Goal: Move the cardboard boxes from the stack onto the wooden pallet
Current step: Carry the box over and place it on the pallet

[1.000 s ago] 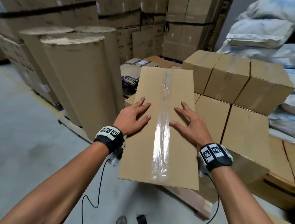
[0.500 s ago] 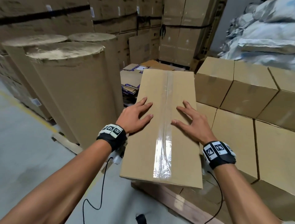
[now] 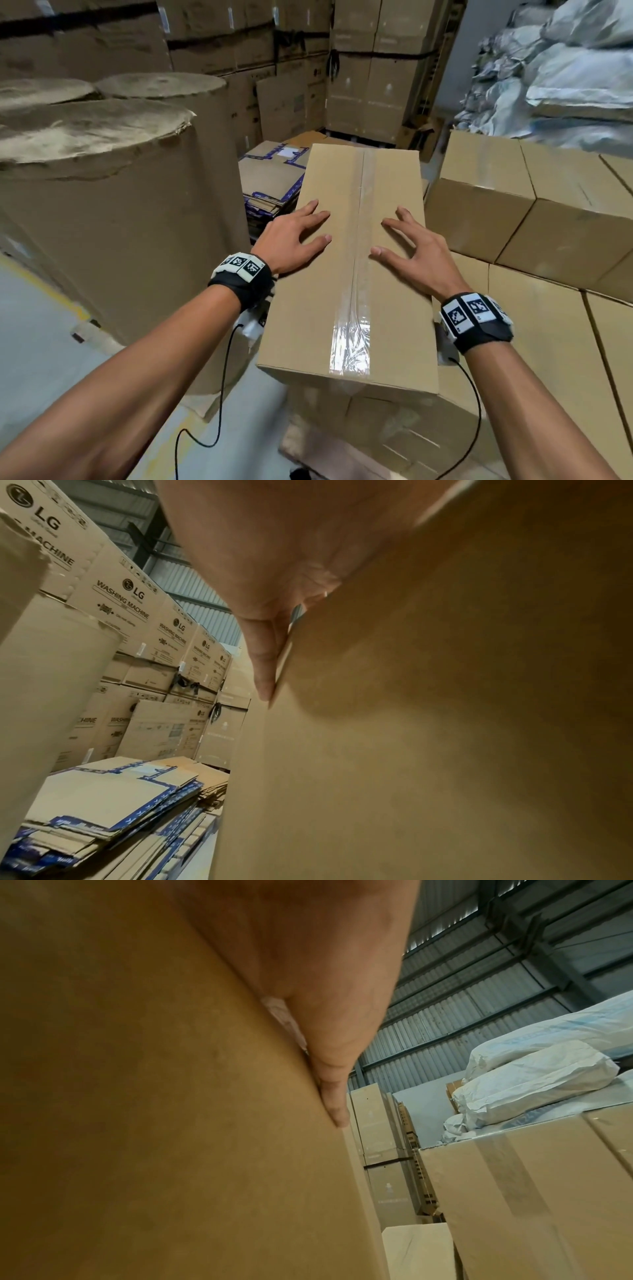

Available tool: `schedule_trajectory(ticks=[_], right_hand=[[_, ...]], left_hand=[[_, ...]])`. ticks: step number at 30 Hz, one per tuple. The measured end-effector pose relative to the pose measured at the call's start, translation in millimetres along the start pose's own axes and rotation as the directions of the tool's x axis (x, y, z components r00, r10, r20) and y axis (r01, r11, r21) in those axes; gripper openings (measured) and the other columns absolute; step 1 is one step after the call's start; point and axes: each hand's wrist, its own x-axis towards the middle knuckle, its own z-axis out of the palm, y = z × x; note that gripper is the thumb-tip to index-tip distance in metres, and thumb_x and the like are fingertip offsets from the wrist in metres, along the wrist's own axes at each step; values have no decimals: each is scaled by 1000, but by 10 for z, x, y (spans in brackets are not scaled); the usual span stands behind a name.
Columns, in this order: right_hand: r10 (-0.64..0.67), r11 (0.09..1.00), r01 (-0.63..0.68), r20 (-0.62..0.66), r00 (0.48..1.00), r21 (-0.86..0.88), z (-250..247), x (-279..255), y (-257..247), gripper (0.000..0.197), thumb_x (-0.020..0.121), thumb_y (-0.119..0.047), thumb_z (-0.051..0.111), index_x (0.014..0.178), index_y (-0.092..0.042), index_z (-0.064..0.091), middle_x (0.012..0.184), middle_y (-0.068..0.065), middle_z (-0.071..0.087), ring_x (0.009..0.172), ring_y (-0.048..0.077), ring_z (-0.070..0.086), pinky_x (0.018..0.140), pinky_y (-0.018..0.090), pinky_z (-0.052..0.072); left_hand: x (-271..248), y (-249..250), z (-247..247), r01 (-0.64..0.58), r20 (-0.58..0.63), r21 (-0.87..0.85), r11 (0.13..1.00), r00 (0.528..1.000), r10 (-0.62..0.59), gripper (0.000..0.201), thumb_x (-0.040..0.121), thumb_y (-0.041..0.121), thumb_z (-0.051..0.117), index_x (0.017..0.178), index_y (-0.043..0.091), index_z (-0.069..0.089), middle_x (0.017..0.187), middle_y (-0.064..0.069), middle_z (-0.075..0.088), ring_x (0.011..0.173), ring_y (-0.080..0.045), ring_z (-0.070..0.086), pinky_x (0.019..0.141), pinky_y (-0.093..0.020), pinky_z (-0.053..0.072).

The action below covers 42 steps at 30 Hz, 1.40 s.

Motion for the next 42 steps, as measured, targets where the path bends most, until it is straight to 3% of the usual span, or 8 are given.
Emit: schedule_trajectory(ticks=[3,19,23,25,29,32,35,42], right_hand=[[12,1000,-12,-10,1000,-4,59,514,157,79,83,-74,71,151,-38,52,172,-9,23,156,9,25,128,43,24],[168,980,-175,-78,983,-95,134,2532,941,83,79,-83,67,149,-42,51,172,-9,23,157,16,26,125,58,29],[244,956,-258,-107,964,-142,118,3079,1244,86,76,-88,64,150,-46,48,172,-12,21,157,19,27,123,63,30],[273,943,-288,-111,956,-166,75,3362,1404,83,79,-84,66,150,-45,48,173,-10,20,157,19,27,124,61,29],[309,922,-329,-120,943,-206,-65,3922,1702,78,83,-76,70,150,-41,50,173,-5,20,157,15,25,125,45,21],[337,901,-357,-119,934,-248,-152,4298,2037,81,81,-80,68,150,-42,49,173,-3,22,158,18,26,128,50,22],[361,880,-375,-102,927,-291,-214,4617,2341,86,80,-86,64,151,-41,47,172,-2,24,157,19,27,128,55,25],[382,843,-385,-86,920,-375,-367,5141,2898,85,84,-80,65,153,-32,49,169,8,32,156,21,32,127,45,28]], left_hand=[[495,-255,26,-10,17,-5,1000,1000,10,59,99,58,57,154,38,49,168,10,32,149,-17,42,120,-45,37],[2883,-1279,567,-65,150,-111,992,985,81,64,96,65,54,154,40,47,169,12,30,151,-18,38,124,-52,30],[3650,-1468,807,-111,168,-175,978,976,141,60,98,56,60,153,37,50,168,9,32,151,-19,38,124,-40,24],[4040,-1555,949,-128,187,-207,970,968,168,59,98,54,61,153,35,51,168,7,33,151,-20,38,122,-35,23],[4775,-1685,1275,-137,202,-282,950,959,199,58,98,53,63,152,34,53,167,6,35,150,-19,40,121,-32,24],[5228,-1715,1515,-106,214,-334,937,959,185,57,98,52,64,151,35,54,167,8,34,151,-18,38,117,-24,19],[5602,-1748,1737,-81,219,-359,930,961,168,56,96,54,64,149,36,56,167,9,35,150,-18,40,119,-28,23],[6210,-1700,2187,-25,260,-372,928,957,131,58,95,54,63,150,35,55,169,7,31,151,-24,38,123,-36,25]])
